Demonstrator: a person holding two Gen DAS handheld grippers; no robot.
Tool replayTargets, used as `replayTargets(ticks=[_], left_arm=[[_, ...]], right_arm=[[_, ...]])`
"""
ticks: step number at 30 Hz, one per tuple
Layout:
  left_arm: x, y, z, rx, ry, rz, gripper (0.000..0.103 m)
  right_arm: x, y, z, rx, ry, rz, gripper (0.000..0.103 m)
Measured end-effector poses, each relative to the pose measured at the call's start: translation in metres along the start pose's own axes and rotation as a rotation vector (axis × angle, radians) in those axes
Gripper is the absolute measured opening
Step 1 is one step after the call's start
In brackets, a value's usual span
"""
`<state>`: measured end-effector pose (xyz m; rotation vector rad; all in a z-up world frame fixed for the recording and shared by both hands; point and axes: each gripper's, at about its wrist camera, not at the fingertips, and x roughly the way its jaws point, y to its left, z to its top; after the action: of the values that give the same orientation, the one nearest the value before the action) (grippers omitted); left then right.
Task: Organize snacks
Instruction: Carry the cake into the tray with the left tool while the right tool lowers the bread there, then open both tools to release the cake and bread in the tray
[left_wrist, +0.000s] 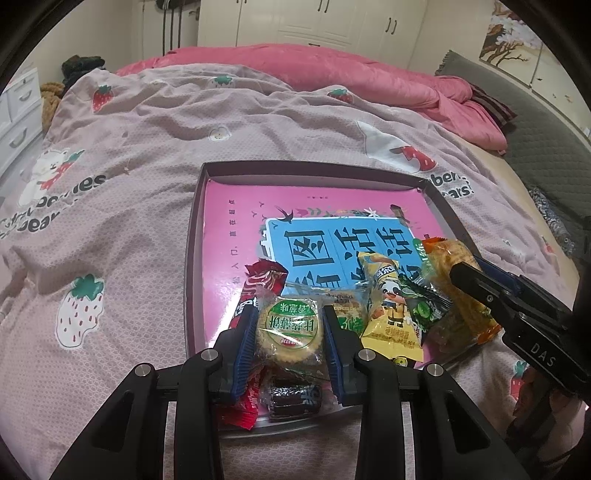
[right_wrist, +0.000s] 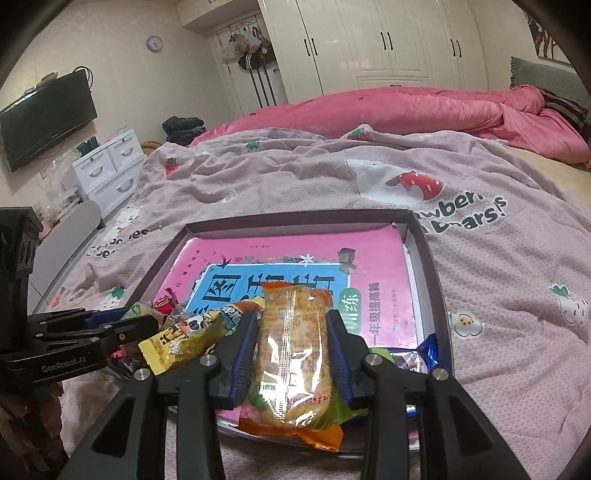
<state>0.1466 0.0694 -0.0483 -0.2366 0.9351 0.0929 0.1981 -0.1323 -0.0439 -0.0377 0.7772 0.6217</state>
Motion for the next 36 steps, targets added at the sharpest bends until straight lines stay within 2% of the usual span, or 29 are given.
replayTargets(ticks=[7,15,23,34,36], left_arm=[[-0.002,-0.001,0.001,-0.002,0.003,-0.003,0.037],[-0.006,-0.001,0.001,-0.006,-0.001,-0.002,0.049],[-0.011,0.0,0.003,-0.009,-0.007,0.01,0.055],[-0.023,-0.002,0.004,-0.004,-0.025,0.027,0.055],[-0.027,-0.002,0.005,-0.007,-0.035,0.029,0.059]], right_arm=[[-0.006,0.004,0.002,-0.011,-0.022,0.012,0.045],[-0.013,0.009,0.004,-0.036,-0.042,0.01,0.049],[-0.016,0.009,0.005,-0.032,-0.049,0.003,0.049],[-0.031,0.003,0.009,-0.023,-0.086,-0.021,0.055],[-0.038,0.002,0.011,-0.024,-0.103,-0.03,0.055]])
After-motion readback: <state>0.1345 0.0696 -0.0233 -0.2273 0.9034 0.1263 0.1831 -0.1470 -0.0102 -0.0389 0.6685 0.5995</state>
